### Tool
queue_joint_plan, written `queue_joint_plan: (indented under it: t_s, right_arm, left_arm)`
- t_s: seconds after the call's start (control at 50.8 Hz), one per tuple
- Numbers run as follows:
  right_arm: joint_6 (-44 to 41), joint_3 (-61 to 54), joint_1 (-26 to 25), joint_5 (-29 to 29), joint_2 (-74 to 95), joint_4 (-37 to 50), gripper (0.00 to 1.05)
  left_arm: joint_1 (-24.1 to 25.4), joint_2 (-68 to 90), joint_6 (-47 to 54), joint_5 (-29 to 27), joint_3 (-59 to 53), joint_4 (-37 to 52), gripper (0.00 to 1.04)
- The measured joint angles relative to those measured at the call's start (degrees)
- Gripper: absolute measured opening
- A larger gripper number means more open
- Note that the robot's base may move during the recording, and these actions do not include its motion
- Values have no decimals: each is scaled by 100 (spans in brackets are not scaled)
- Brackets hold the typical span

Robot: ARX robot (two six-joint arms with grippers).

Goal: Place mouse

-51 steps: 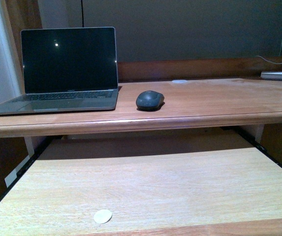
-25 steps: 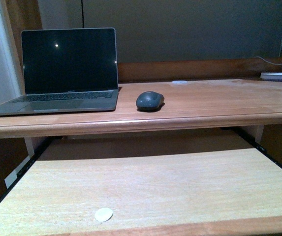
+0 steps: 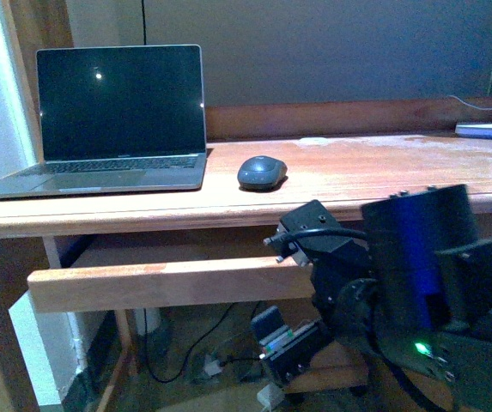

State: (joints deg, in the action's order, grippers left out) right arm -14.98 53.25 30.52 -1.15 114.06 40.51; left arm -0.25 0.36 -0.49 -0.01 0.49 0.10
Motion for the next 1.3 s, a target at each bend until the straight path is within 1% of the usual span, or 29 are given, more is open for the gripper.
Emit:
queue_joint_plan:
  t_s: [0.059,0.118,0.236,0.413,0.57,0.689,0.767,0.846,0.984,1.043,1.121,1.18,1.298]
  right_arm:
    - [59,538,13,-315,308,-149,97]
    - [122,800,9,-483,433,-197,97]
    - [173,774,-20,-560,396,-136,97]
    - [378,125,-339,-507,-271,109,97]
    - [1132,-1132,-857,-295,-1711,63,97]
    - [2033,-2780,-1528,142,-3799,-461,97]
    - [2214,-3348,-1770,363,-4765,-907,97]
    - [2391,-3884,-2085,664,-5969,-1596,97]
    - [2490,-4437,-2774,1388,-8137,-3213,97]
    - [2511,-4577,-3189,1888,-9186,-4140,97]
    - [2465,-4704,-3543,2448,-10242,-4951,97]
    - [2413,-4898,-3694,2885,-10620,-5064,97]
    - [2149,-5259,-3862,3042,-10834,-5001,97]
  left_arm:
    - [0,0,0,0,0,0,97]
    - [0,0,0,0,0,0,97]
    - [0,0,0,0,0,0,97]
    - [0,0,0,0,0,0,97]
    - [0,0,0,0,0,0,97]
    - [0,0,0,0,0,0,97]
    - [0,0,0,0,0,0,97]
    - [0,0,0,0,0,0,97]
    - [0,0,0,0,0,0,97]
    - [0,0,0,0,0,0,97]
    - [0,0,0,2,0,0,97]
    - [0,0,0,0,0,0,97]
    - [0,-2,4,9,0,-2,97]
